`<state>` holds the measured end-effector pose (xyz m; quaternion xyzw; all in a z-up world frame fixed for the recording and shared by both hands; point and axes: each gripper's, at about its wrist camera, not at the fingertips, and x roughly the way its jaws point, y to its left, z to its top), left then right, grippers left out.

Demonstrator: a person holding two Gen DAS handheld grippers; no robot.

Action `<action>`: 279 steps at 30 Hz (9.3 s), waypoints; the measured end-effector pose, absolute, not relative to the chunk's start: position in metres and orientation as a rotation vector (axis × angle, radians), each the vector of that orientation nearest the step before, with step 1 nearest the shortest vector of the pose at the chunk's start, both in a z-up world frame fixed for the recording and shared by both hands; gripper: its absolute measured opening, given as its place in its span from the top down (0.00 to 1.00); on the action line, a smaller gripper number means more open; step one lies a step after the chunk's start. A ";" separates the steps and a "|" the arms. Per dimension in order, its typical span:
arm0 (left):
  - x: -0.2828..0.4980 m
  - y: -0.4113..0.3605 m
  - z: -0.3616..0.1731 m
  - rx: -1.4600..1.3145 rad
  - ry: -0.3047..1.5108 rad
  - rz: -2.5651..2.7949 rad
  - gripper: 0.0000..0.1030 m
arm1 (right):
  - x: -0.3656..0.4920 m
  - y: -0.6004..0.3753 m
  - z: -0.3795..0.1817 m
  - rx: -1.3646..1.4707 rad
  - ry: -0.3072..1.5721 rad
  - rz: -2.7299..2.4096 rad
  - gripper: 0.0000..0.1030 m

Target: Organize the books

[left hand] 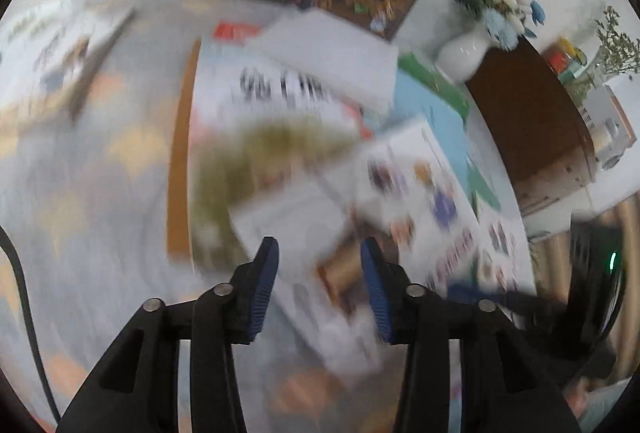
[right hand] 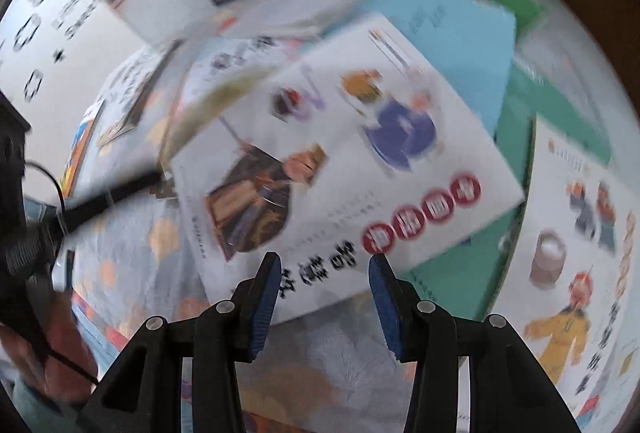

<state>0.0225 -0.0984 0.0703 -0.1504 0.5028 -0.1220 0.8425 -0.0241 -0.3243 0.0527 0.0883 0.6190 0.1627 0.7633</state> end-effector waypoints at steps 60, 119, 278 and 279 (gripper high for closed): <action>-0.086 -0.074 0.014 -0.706 1.137 -0.324 0.87 | -0.069 -0.298 0.029 0.246 1.402 0.620 0.40; 0.034 0.185 0.123 -0.474 0.937 -0.257 0.87 | 0.055 -0.021 0.136 0.208 1.122 0.681 0.68; -0.100 0.123 0.121 -0.531 1.010 0.176 0.51 | -0.014 -0.134 0.140 0.374 1.212 1.049 0.57; -0.101 0.126 0.119 -0.525 1.013 0.176 0.51 | -0.016 -0.127 0.139 0.367 1.214 1.048 0.57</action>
